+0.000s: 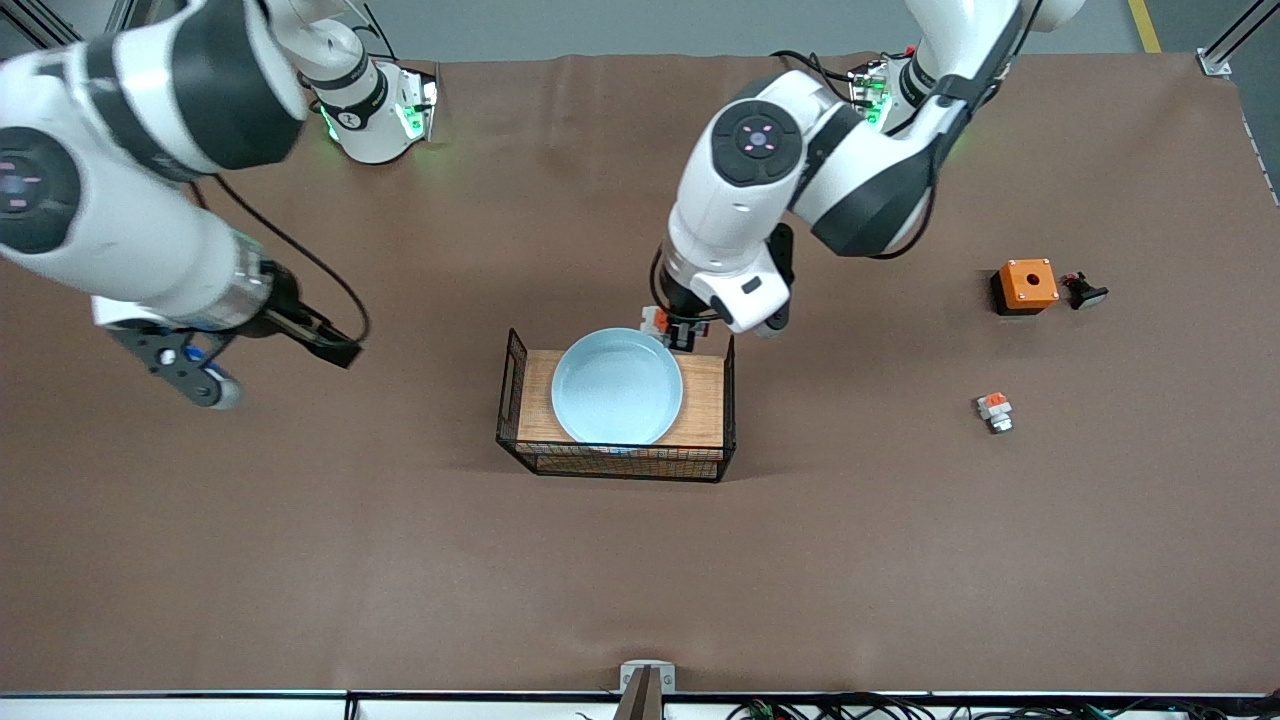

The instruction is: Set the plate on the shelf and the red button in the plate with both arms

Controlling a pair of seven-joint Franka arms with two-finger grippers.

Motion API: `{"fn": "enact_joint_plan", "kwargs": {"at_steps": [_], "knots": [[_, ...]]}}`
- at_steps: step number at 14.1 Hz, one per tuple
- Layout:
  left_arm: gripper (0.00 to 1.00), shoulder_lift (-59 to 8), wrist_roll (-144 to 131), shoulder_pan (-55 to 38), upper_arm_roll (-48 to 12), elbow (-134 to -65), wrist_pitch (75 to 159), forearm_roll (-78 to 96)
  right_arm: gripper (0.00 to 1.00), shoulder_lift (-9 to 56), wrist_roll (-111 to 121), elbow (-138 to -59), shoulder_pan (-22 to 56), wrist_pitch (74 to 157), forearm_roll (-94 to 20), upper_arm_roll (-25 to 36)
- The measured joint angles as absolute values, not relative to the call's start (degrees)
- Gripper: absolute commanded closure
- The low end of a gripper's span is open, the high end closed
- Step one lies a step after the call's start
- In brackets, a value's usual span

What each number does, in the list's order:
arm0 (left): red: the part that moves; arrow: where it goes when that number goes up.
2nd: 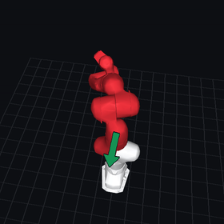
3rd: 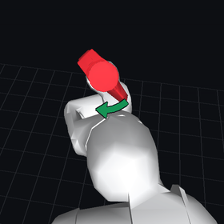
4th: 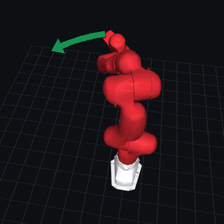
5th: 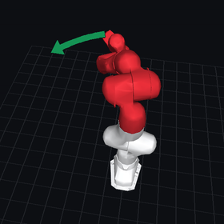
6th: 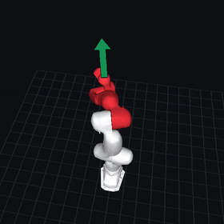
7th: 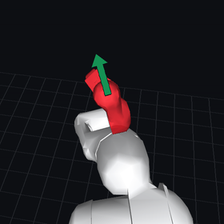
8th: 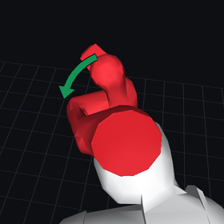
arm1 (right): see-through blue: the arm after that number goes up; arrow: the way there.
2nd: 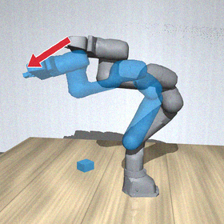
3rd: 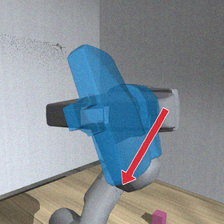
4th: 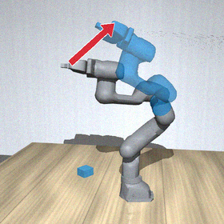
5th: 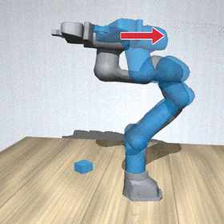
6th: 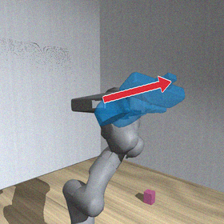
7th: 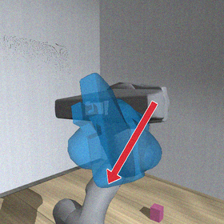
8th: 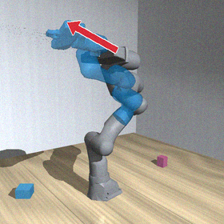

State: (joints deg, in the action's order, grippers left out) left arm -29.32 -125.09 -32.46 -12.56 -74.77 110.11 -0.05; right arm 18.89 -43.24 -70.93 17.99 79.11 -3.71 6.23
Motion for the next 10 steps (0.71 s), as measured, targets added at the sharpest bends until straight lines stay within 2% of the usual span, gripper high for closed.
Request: {"fn": "enact_joint_plan", "kwargs": {"at_steps": [5, 10], "knots": [[0.69, -34.09, -127.08, -40.58, -4.79, -72.92, 113.67, -0.08, 0.0, 17.18, -20.41, -70.94, 8.71, 76.64, -3.29, 6.38], [0.69, -38.66, -127.14, -42.62, -2.66, -70.87, 117.31, -0.08, 0.0, 17.01, -8.35, -71.09, 6.57, 76.54, 1.5, 6.31]]}}
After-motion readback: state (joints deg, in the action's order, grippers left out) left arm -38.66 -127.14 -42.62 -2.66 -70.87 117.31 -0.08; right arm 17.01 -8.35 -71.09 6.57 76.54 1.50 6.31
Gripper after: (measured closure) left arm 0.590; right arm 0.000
